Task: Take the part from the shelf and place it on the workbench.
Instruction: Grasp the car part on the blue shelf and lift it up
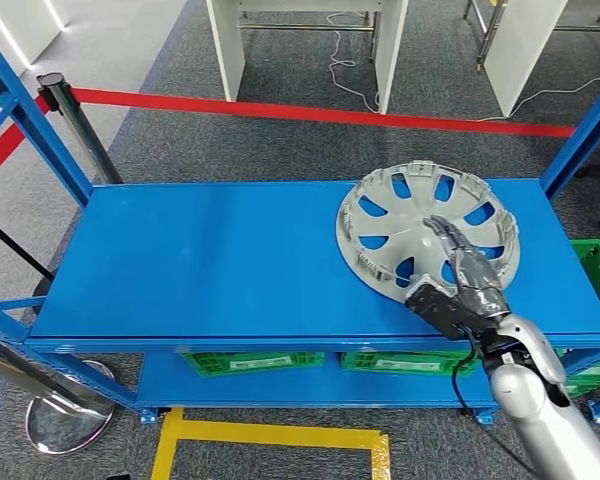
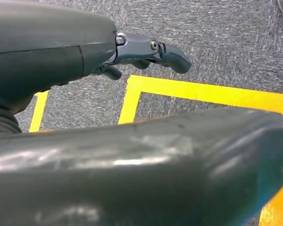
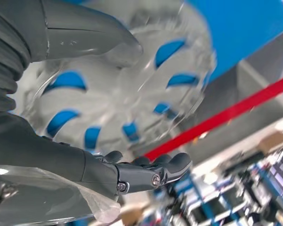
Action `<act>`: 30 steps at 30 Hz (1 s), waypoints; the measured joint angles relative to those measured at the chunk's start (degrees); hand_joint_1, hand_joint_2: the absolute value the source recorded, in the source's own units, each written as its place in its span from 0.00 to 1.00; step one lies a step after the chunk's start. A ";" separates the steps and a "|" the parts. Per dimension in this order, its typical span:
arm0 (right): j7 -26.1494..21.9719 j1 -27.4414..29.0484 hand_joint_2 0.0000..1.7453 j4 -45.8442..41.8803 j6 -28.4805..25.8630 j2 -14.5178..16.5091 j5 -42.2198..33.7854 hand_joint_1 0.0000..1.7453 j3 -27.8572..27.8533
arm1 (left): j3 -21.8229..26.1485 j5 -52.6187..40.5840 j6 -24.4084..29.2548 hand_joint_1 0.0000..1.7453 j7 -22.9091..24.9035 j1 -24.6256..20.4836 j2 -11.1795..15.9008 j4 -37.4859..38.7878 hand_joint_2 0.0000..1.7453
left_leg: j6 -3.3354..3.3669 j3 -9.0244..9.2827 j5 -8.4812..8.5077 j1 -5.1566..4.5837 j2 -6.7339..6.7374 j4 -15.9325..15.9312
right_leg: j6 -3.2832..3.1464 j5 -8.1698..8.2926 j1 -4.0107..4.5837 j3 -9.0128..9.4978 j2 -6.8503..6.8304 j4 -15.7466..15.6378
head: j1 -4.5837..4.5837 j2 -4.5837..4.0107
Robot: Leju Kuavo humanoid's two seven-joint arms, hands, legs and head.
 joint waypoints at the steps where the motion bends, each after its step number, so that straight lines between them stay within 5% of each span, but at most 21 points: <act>1: -0.21 -0.30 1.00 0.45 0.34 -0.03 -0.80 0.00 0.51 | -0.01 -0.03 0.00 0.00 0.00 -0.01 0.01 0.01 0.00 | 0.00 0.00 0.00 0.00 0.00 0.00 | 0.00 0.00 0.00 0.00 0.00 0.00 | 0.00 0.00; 14: -1.32 -1.21 1.00 5.01 4.65 -0.54 -5.82 0.00 4.95 | -0.30 -1.33 0.00 0.00 -0.01 -0.09 0.08 0.28 0.00 | 0.00 -0.02 0.00 0.00 0.00 0.01 | 0.00 0.00 0.00 0.00 0.00 0.00 | 0.00 0.00; 29: 5.13 -3.06 1.00 6.89 4.15 -4.34 1.23 0.00 8.15 | -0.35 -2.06 -0.02 0.00 -0.09 -0.09 0.09 0.29 0.00 | 0.00 -0.02 0.00 0.00 0.00 0.03 | 0.01 0.00 0.00 -0.01 0.01 0.00 | 0.00 0.00; 30: 6.39 -3.34 0.75 7.18 3.73 -4.80 2.58 0.00 8.57 | -0.36 -2.11 -0.02 0.00 -0.07 -0.09 0.09 0.30 0.00 | 0.00 -0.01 0.00 0.00 0.00 0.03 | 0.01 0.01 0.00 -0.01 0.01 0.00 | 0.01 0.00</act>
